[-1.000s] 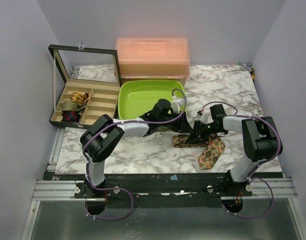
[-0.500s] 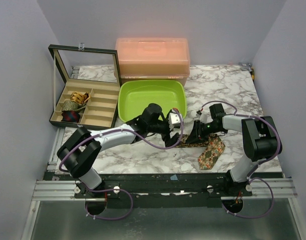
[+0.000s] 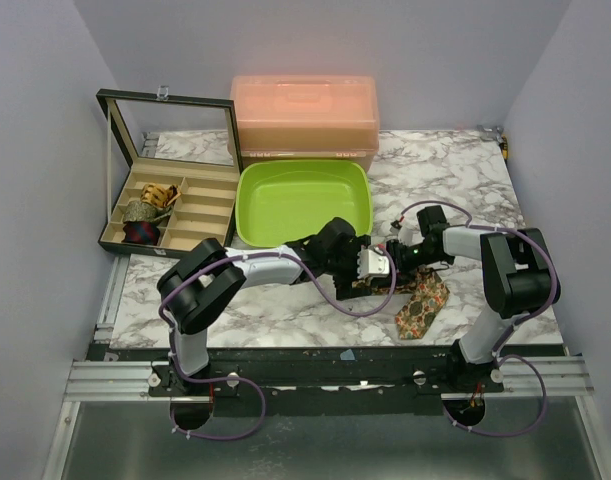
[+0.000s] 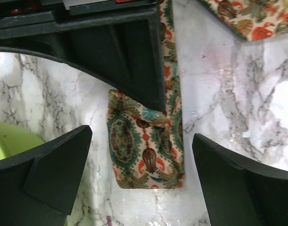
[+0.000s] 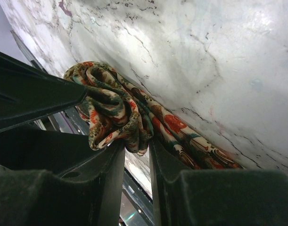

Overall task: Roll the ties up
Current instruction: Roll the tie at the center of the board.

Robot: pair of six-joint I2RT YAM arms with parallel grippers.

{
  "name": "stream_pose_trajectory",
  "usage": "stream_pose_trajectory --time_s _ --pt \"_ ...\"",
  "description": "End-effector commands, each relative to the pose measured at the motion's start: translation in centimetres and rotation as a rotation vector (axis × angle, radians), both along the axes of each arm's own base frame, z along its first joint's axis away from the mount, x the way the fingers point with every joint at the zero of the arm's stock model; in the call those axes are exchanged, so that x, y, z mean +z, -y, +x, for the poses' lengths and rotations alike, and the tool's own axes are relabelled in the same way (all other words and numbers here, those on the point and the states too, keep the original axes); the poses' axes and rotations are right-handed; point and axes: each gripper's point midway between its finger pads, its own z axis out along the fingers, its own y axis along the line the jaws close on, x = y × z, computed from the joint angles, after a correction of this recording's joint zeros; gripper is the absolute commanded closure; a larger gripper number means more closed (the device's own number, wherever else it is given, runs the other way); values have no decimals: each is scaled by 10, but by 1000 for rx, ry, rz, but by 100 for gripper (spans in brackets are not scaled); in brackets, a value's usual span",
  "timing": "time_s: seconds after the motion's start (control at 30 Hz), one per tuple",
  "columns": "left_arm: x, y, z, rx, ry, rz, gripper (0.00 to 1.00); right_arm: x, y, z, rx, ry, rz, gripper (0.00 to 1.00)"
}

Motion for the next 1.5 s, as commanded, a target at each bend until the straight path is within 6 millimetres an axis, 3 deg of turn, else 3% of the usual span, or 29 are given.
stream_pose_trajectory --time_s 0.0,0.2,0.37,0.5,0.6,0.67,0.77,0.93,1.03,1.13,1.3,1.4,1.47 --pt "-3 6 18 22 77 31 2 -1 -2 -1 21 -12 5 71" --pt "-20 3 -10 -87 -20 66 11 3 -6 4 24 -1 37 70" --pt "-43 -8 -16 -69 -63 140 32 12 -12 7 16 6 94 67" --pt "-56 -20 -16 -67 -43 179 58 21 -14 3 24 5 114 56" --pt "-60 -25 -18 -71 -39 194 65 32 -13 2 39 22 118 41" --pt "-60 -25 -18 -70 -43 196 65 40 -15 3 40 32 128 35" --pt "-58 -23 -18 -65 -45 186 66 44 -17 8 19 27 142 32" --pt "-59 -21 -16 -50 -64 198 60 35 -18 7 -5 -28 145 31" --pt "-59 -22 -17 -44 -70 196 59 15 -9 5 -6 -43 56 55" --pt "-60 -25 -15 -23 -86 202 59 -5 2 3 26 -64 -41 67" --pt "-60 -34 -12 -4 -93 202 58 -18 8 7 51 -62 -88 72" --pt "-53 -28 -11 -5 -93 180 39 -22 5 11 43 -63 -77 74" --pt "-45 -18 -8 1 -106 150 31 -24 4 11 44 -71 -75 74"
